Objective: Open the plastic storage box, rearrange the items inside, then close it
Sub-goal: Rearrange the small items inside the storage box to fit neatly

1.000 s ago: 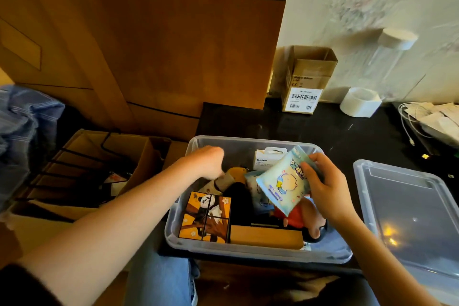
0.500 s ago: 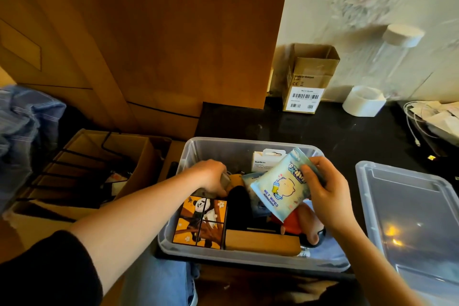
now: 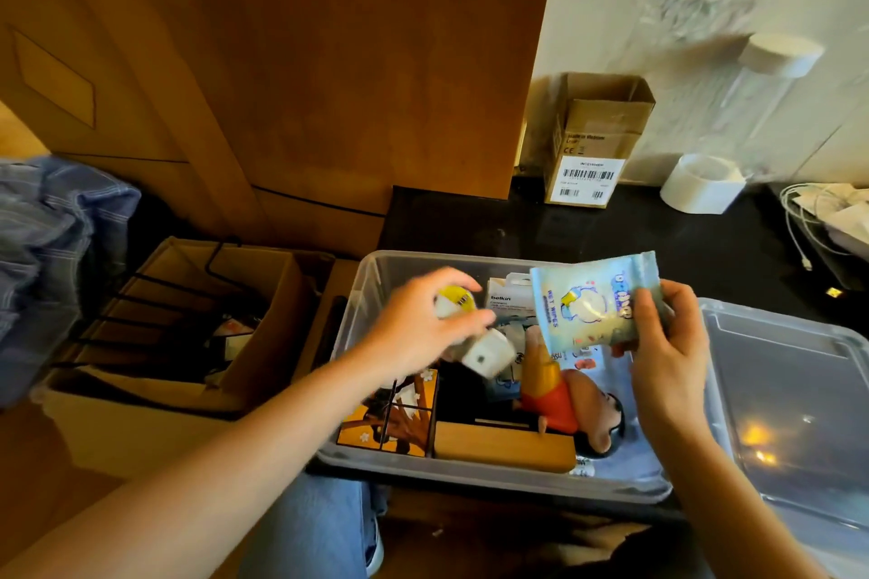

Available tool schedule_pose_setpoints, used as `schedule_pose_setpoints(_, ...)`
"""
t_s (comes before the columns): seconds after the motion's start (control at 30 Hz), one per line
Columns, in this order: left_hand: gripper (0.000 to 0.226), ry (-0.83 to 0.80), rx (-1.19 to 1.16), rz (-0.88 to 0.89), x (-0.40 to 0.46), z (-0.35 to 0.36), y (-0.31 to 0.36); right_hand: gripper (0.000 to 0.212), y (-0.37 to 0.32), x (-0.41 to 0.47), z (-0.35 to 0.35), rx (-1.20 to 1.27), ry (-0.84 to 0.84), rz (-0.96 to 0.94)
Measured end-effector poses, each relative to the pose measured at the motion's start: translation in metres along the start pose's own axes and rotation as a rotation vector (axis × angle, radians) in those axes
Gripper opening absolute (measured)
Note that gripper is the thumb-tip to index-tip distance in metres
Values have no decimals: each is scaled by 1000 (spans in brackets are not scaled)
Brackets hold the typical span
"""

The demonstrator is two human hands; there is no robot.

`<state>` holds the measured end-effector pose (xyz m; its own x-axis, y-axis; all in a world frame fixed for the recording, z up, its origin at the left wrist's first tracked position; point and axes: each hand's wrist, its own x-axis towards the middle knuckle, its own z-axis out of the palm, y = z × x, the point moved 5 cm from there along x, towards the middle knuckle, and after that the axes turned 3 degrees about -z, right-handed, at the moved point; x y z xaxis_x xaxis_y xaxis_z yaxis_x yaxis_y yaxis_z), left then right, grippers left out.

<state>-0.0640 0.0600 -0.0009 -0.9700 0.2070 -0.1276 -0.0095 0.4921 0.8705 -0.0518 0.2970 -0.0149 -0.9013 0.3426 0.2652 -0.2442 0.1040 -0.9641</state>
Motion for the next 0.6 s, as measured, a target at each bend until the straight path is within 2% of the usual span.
schedule_pose_setpoints(0.1, 44, -274, 175, -14, -13, 40, -1, 21, 0, 0, -2, -4, 34, -2)
schedule_pose_setpoints(0.17, 46, -497, 387, 20, -22, 59, -2, 22, -1, -1, 1, -32, 29, -10)
schedule_pose_setpoints(0.23, 48, -601, 571, 44, -24, 64, -3, 22, -1, -2, 3, -46, 8, -13)
schedule_pose_setpoints(0.33, 41, -608, 422, -68, -12, 54, 1, 24, -1, -1, 5, -79, -13, -25)
schedule_pose_setpoints(0.4, 35, -481, 356, -88, 9, 36, -2, 26, 0, -1, 5, -85, -11, -22)
schedule_pose_setpoints(0.47, 34, -320, 410, -129, 33, 14, -17, 26, 1, 0, 5, -91, -8, -16)
schedule_pose_setpoints(0.5, 33, -293, 472, -176, 42, 7, -28, 26, 2, 0, 5, -95, -10, -12)
schedule_pose_setpoints(0.6, 41, -373, 659, -346, 59, 8, -61, 26, 3, 0, 5, -99, -24, -4)
